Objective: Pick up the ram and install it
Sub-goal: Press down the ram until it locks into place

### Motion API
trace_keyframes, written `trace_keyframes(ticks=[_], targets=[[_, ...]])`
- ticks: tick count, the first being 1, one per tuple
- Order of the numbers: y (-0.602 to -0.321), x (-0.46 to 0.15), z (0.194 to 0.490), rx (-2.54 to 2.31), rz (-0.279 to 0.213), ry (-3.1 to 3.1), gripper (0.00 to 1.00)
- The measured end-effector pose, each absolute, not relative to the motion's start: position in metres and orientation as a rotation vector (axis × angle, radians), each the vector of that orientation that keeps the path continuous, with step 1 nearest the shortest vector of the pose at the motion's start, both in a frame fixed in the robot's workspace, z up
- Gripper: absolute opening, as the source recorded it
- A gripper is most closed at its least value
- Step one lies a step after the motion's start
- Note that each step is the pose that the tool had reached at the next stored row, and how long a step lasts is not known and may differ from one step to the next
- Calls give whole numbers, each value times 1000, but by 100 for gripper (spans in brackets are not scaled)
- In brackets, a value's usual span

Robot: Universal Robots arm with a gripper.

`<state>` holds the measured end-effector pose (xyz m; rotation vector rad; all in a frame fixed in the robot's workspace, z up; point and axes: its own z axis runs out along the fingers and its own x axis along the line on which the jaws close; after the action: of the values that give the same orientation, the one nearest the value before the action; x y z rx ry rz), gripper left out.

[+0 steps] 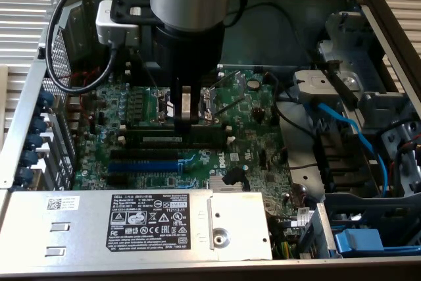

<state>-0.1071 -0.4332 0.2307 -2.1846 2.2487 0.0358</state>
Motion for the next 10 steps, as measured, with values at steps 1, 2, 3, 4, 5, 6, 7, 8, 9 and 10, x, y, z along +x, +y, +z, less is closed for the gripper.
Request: trace_keyframes(ticks=[1,2,3,4,5,6,7,8,9,10], targets=[[-433,-107,231,-2184,36,2248,10],[-433,-107,231,-2184,36,2248,10],[-433,-107,230,-2184,37,2248,10],[-433,-107,230,-2184,37,2248,10],[-433,-107,230,-2184,37,2248,10],[-433,-107,230,-2184,37,2248,10],[-433,-107,230,-2184,38,2248,10],[-433,-107,230,-2184,38,2247,10],[-433,-107,230,-2183,39,2247,10],[-434,-107,230,-2183,39,2247,10]])
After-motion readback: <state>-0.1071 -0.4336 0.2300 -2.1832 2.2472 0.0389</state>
